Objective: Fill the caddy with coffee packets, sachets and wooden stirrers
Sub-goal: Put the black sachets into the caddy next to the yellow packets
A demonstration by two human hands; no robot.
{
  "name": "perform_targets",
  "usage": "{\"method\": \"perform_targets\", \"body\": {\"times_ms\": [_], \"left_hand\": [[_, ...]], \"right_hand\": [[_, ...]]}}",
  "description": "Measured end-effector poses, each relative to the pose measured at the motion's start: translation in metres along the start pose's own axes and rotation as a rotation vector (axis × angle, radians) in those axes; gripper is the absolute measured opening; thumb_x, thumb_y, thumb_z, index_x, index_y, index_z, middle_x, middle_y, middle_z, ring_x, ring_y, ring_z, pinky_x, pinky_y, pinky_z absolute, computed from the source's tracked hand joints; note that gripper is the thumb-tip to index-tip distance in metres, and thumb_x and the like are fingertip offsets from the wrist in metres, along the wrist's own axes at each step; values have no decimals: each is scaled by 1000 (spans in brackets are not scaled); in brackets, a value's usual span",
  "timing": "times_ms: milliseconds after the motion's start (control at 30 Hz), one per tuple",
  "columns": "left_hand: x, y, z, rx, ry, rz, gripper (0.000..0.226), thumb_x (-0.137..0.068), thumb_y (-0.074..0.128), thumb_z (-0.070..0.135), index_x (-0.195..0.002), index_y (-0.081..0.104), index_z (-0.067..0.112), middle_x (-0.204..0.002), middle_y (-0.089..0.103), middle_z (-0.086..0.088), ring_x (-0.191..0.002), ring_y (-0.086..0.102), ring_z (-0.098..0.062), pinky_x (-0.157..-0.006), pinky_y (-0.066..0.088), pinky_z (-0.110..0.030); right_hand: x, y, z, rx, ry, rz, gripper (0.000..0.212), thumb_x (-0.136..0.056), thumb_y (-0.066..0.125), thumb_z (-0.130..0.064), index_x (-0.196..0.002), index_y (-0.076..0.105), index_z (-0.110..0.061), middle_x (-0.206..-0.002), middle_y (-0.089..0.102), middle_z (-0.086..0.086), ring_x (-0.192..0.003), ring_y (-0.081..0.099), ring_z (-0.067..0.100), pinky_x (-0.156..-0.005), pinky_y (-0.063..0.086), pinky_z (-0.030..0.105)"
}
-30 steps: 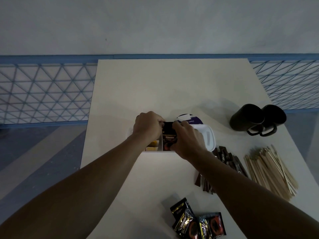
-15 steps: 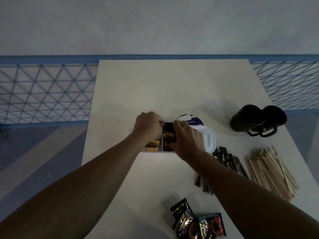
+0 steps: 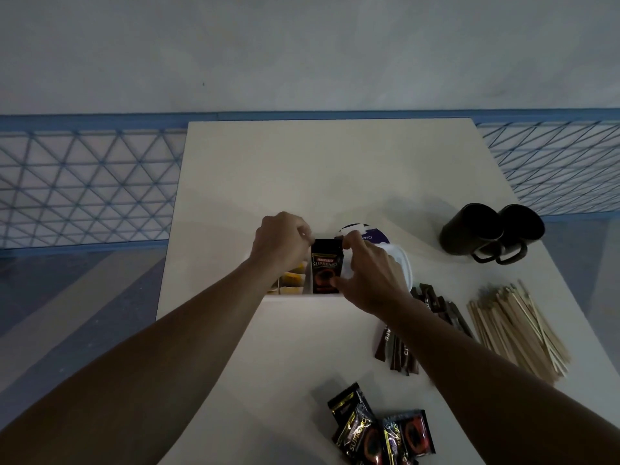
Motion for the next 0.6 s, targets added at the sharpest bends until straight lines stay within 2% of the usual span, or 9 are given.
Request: {"method": "perform_targets", "body": {"times_ms": [167,300,433,500,600], "left_hand": [[11,-16,10,35,39,79,5,-85,73,20,-89,75,20,-93,73,0,-89,68,-17,-85,57,-34],[26,-22,20,30,74,93,5,-86,70,18,-84,74,20,-86,73,3,-83,68,-13,-79,57,-31],[44,-15,21,31,52,49,7,-85,69,22,-81,75,23,-85,73,5,-83,68,-13,-80,56,-31],[56,-6,20,13,25,5,7,-84,70,26,-80,75,24,-82,72,6,-80,67,-12,-76,56,-28],[75,11,20,-9,-14,-66,9,-85,71,29,-81,74,21,-77,70,5,-68,63,-9,-59,48,-21]], "right_hand": [[10,-11,0,-32,-11,19,45,-86,70,-33,-125,50,-20,-111,69,2,-94,66,22,-79,54,39],[19,-15,5,-10,-19,28,33,-89,66,-35,-119,59,-21,-106,69,0,-90,65,18,-76,55,35],[31,-17,11,15,-23,34,30,-90,64,-34,-117,63,-21,-103,70,0,-87,66,17,-72,55,33],[38,-17,16,-2,-15,17,29,-90,65,-33,-116,64,-21,-104,70,0,-86,66,17,-72,55,32],[50,-13,22,-24,-29,-14,26,-90,66,-34,-114,65,-23,-102,70,-2,-85,66,14,-75,57,35]]}}
Point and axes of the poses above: each hand's wrist, its own x-axis away from the middle knuckle, its own y-axis out of the palm, z = x × y, the point moved 9 cm from there along -x, towards the middle knuckle
